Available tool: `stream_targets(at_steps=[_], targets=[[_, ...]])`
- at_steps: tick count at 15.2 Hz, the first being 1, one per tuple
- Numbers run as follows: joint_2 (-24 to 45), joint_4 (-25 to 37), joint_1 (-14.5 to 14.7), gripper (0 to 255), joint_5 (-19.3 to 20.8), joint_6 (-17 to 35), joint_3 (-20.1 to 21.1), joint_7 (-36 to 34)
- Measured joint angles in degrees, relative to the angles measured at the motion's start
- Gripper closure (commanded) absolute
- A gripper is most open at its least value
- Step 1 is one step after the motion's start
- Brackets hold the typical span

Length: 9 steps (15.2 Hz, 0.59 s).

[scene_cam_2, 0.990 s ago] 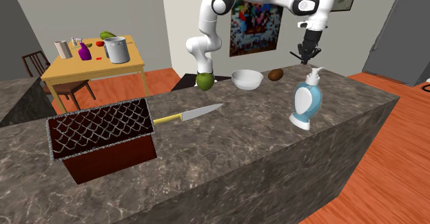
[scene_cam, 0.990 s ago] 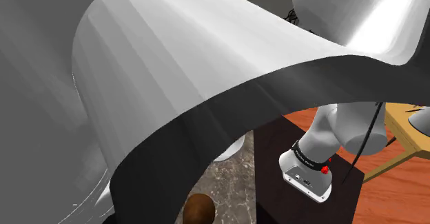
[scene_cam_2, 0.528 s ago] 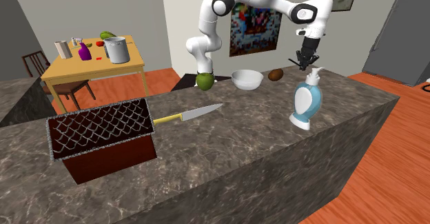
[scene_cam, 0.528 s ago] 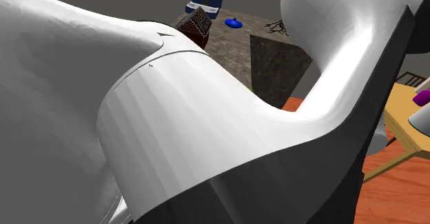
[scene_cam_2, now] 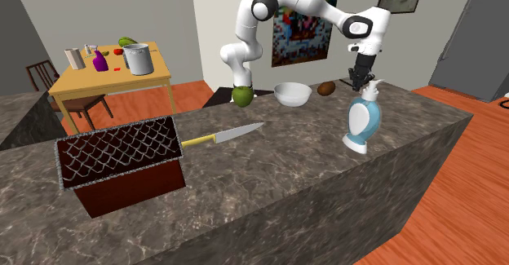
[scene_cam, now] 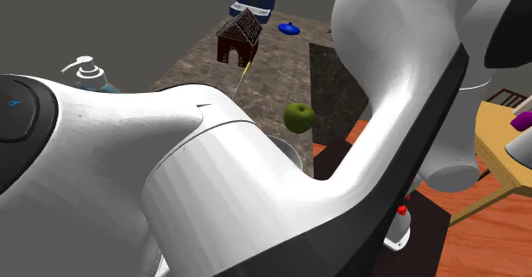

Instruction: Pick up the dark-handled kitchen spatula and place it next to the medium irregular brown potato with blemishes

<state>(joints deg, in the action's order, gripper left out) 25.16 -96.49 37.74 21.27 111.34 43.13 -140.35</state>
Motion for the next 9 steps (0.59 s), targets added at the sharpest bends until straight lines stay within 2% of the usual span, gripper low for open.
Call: stream_targets(at_steps=[9], targets=[[2.77, -2.88, 0.80, 255, 2.37, 4.92, -1.35, -1.74]])
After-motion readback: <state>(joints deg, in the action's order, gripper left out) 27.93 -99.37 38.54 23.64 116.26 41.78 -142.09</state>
